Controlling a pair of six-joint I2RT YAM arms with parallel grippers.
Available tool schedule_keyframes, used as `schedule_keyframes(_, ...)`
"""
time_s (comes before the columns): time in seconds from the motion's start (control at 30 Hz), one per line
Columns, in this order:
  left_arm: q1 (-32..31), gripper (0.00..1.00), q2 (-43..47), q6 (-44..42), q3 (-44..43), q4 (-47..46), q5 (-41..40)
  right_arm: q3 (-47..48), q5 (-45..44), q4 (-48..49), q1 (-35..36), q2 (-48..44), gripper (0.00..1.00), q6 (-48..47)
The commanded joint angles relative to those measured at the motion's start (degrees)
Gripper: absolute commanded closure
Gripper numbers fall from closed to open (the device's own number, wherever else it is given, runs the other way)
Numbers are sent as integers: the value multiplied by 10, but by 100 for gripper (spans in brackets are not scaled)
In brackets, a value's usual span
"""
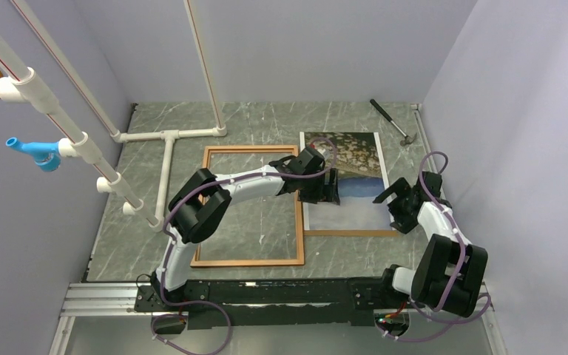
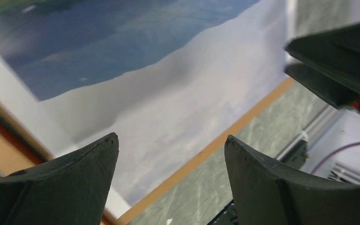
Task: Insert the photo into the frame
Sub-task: Pick up the photo at the center of the board.
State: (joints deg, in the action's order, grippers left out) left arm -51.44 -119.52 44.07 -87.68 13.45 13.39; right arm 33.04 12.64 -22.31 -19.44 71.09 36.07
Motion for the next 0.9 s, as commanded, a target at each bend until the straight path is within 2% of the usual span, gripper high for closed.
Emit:
schedule_keyframes(0.0,-2,13,13,-33,-29,97,-71,36,-56,-128,7,-32,1,-24)
schedule_keyframes(0.13,-2,14,3,-37,-25,119,-87,72,-105,-144,6,-43,1,-48)
schedule_keyframes(0.3,-3,16,0,-36,-12,120,-87,70,-96,-130,0,-13,1,-53)
schedule_keyframes(0.5,-4,17,-1,-44,-12,129,-92,26,-16,-80,-6,25,2,-37)
schedule_keyframes(0.7,-6,18,-2,-45,-4,119,-83,13,15,-46,-19,56,6,-27)
schedule_keyframes(0.87,-5,19,-3,-48,-4,115,-80,1,119,3,-23,38,12,-16)
